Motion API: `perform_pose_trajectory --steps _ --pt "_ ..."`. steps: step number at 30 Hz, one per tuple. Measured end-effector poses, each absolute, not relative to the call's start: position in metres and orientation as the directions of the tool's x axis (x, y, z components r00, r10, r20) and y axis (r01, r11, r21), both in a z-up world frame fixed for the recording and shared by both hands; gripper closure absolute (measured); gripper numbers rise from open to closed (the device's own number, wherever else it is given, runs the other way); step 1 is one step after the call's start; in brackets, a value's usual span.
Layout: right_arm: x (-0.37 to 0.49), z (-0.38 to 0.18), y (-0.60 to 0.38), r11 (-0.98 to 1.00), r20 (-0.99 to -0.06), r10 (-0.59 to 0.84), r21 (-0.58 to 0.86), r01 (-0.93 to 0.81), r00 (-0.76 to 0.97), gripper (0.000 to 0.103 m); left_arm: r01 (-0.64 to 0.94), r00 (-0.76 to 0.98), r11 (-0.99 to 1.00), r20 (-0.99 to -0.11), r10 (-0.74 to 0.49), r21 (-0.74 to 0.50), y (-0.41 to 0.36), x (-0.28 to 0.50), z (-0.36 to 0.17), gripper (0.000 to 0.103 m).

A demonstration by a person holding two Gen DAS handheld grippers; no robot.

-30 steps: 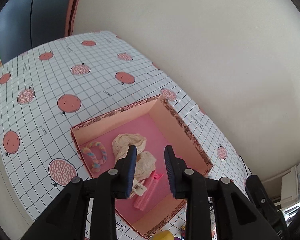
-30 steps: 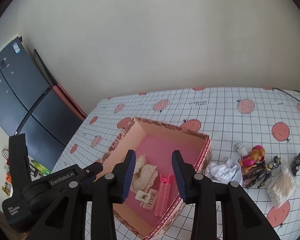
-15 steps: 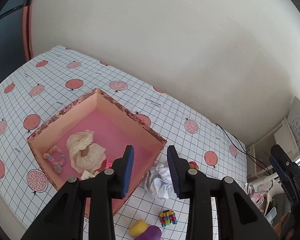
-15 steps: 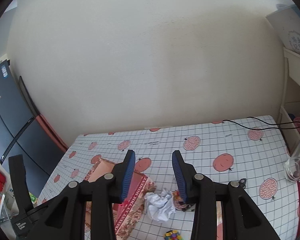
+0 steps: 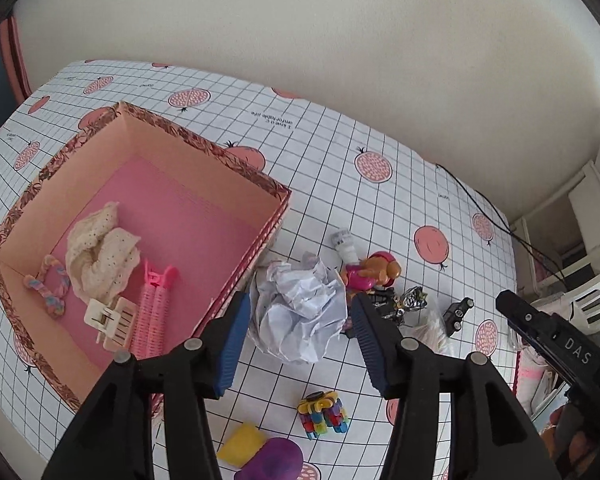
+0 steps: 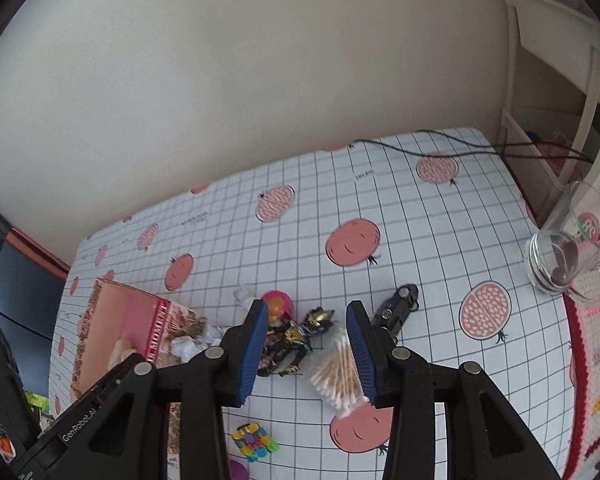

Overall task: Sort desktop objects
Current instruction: 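Move the left tool to the crumpled white paper while the right tool moves to the cotton swab bag, then grasp the crumpled white paper with the left tool while the right tool grasps the cotton swab bag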

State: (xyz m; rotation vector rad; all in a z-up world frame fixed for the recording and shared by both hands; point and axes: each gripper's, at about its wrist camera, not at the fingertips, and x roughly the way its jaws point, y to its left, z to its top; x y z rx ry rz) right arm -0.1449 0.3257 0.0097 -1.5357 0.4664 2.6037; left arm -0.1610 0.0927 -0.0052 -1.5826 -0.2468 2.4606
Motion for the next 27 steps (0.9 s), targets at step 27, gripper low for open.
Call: perform_pose_trajectory --steps 27 --pt "-0.151 -0.095 0.325 -0.919 -0.967 -0.012 0.111 -0.378 -0.253 0.026 -0.02 -0.351 -0.976 -0.912 0.212 -0.219 0.118 -0.176 -0.065 0.043"
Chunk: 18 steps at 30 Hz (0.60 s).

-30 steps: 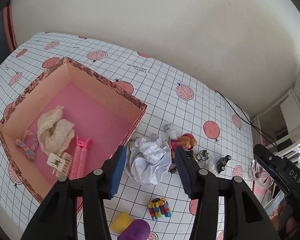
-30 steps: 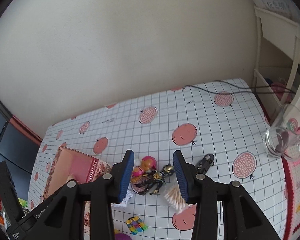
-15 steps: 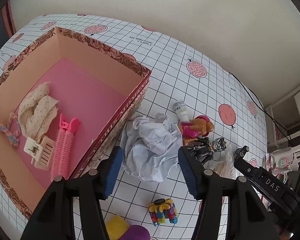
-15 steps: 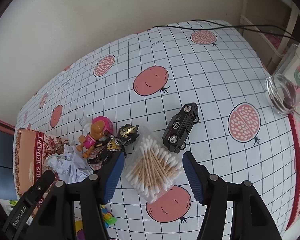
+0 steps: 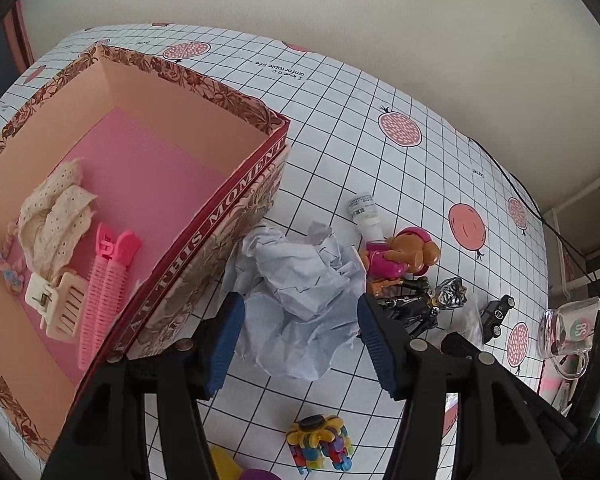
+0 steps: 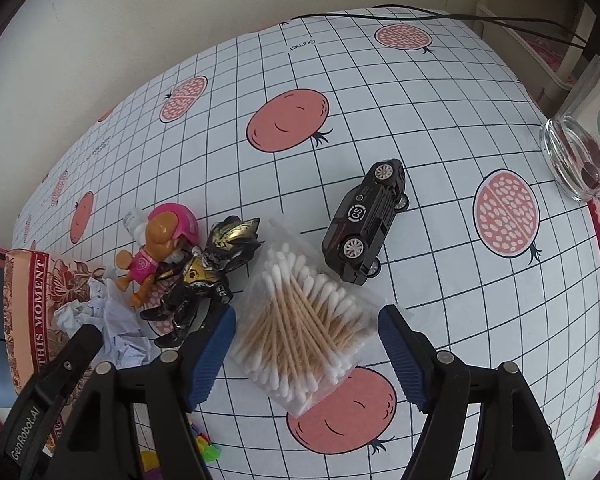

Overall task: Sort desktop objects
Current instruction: 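Grasp the crumpled white paper with the left tool while the right tool grasps the cotton swab bag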

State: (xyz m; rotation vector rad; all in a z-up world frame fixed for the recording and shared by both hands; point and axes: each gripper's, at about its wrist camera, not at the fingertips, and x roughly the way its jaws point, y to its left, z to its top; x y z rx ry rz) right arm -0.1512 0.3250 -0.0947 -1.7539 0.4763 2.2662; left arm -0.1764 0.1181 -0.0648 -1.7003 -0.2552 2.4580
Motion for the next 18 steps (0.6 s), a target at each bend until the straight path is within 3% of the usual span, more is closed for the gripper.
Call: perform_pose_trajectory --steps 8,18 --pt "-0.152 -0.098 0.321 -0.922 -0.969 0.007 0.089 -0.377 -0.247 0.021 -0.057 -0.365 -0.979 -0.909 0.202 -0.195 0.126 -0.174 -0.066 0.032" --pt "-0.15 -0.102 0.32 -0.923 -0.972 0.018 0.075 -0.377 -0.236 0.018 -0.075 -0.384 -0.993 -0.917 0.11 -0.087 0.136 -0.171 -0.07 0.032"
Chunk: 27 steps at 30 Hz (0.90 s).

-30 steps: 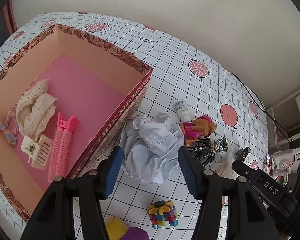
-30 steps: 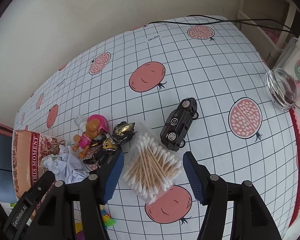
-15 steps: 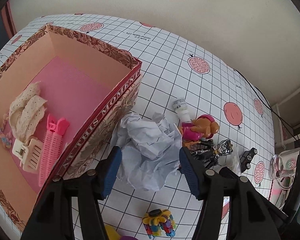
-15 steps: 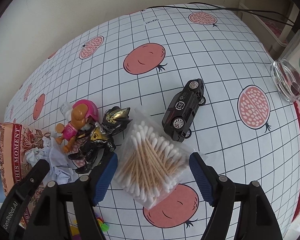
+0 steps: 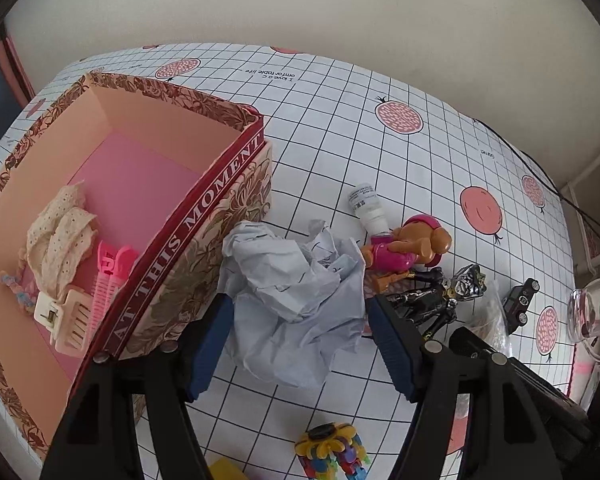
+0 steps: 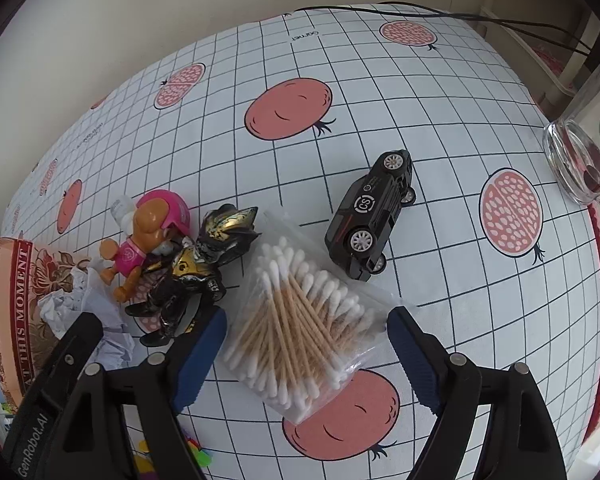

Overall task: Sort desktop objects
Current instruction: 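Grasp the crumpled white paper with the left tool while the right tool grasps the cotton swab bag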

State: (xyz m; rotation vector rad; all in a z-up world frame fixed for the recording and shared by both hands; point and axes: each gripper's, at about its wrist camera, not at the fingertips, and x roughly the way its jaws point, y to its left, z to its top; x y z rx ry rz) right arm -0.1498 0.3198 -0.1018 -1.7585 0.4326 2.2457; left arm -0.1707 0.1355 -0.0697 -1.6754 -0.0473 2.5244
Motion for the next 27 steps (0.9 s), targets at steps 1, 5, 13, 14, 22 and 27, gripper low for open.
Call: perform_pose_trajectory --steps 1,5,13,14,22,27 --pt "-0.149 -0.102 0.32 -0.923 -0.972 0.019 0.074 -0.378 -0.236 0.017 -0.076 -0.386 -0.994 -0.917 0.103 -0.079 0.136 -0.171 -0.07 0.032" --pt "-0.153 -0.105 0.315 -0.925 -0.972 0.026 0.064 -0.374 -0.232 0.017 -0.081 -0.393 -0.996 -0.917 0.07 -0.041 0.139 -0.17 -0.072 0.032" --pt "-0.153 -0.108 0.309 -0.926 -0.972 0.04 0.051 -0.374 -0.231 0.017 -0.092 -0.416 -0.995 -0.909 0.003 0.039 0.143 -0.168 -0.078 0.032" --pt "-0.153 -0.108 0.307 -0.927 -0.972 0.043 0.047 -0.372 -0.232 0.017 -0.096 -0.419 -0.993 -0.908 -0.017 0.063 0.144 -0.167 -0.08 0.032" --pt "-0.154 -0.106 0.301 -0.929 -0.972 0.054 0.036 -0.367 -0.231 0.017 -0.095 -0.363 -0.99 -0.929 -0.067 0.108 0.138 -0.171 -0.1 0.05" --pt "-0.154 -0.105 0.301 -0.93 -0.972 0.057 0.032 -0.367 -0.228 0.018 -0.097 -0.358 -0.991 -0.932 -0.054 0.094 0.133 -0.172 -0.1 0.054"
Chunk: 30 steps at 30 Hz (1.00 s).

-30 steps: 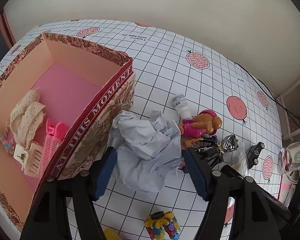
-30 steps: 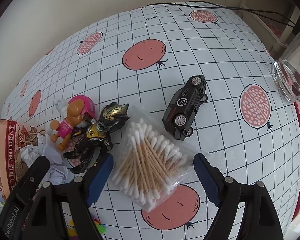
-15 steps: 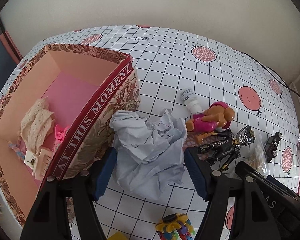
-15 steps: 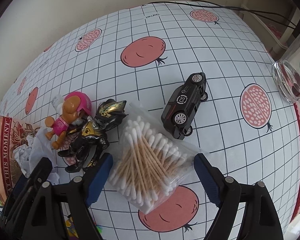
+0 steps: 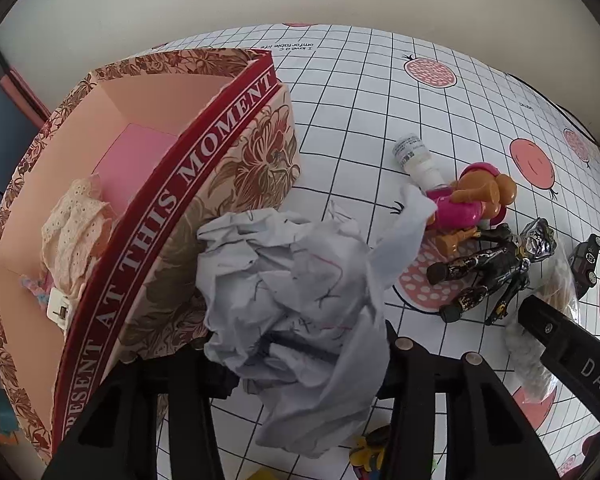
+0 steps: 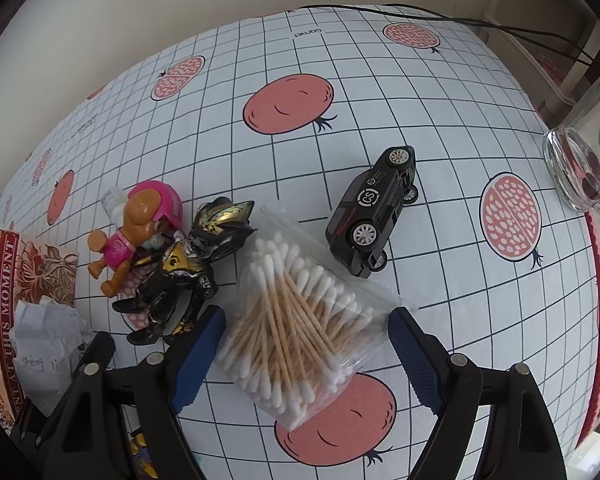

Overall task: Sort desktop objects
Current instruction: 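Grasp the crumpled white paper with the left tool while the right tool grasps the cotton swab bag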

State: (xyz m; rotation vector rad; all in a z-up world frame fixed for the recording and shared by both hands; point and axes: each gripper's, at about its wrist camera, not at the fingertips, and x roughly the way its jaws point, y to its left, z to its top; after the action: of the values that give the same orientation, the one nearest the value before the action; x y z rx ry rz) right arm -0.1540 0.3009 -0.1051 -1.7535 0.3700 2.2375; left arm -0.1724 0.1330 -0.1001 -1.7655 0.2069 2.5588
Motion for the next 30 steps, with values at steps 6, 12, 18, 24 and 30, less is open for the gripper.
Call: perform_pose_trajectory --steps 6,12,18,24,30 --pt "-0.157 -0.108 0.307 -0.927 -0.971 0.058 0.033 -0.373 -0.23 0.024 -0.108 -0.346 -0.993 -0.938 -0.013 0.053 0.133 -0.173 -0.097 0.055" --pt "-0.16 -0.105 0.316 -0.93 -0.973 0.049 0.038 -0.367 -0.227 0.029 -0.119 -0.33 -0.993 -0.944 0.017 0.023 0.135 -0.173 -0.096 0.056" --pt "-0.159 -0.101 0.315 -0.93 -0.973 0.048 0.039 -0.365 -0.225 0.037 -0.119 -0.316 -0.993 -0.948 0.033 0.005 0.133 -0.174 -0.094 0.056" --pt "-0.156 -0.102 0.319 -0.931 -0.972 0.05 0.038 -0.364 -0.228 0.041 -0.121 -0.306 -0.993 -0.951 0.044 -0.007 0.131 -0.174 -0.092 0.056" --pt "-0.157 -0.097 0.323 -0.928 -0.971 0.03 0.061 -0.367 -0.237 0.045 -0.117 -0.306 -0.992 -0.949 0.074 -0.039 0.127 -0.176 -0.086 0.056"
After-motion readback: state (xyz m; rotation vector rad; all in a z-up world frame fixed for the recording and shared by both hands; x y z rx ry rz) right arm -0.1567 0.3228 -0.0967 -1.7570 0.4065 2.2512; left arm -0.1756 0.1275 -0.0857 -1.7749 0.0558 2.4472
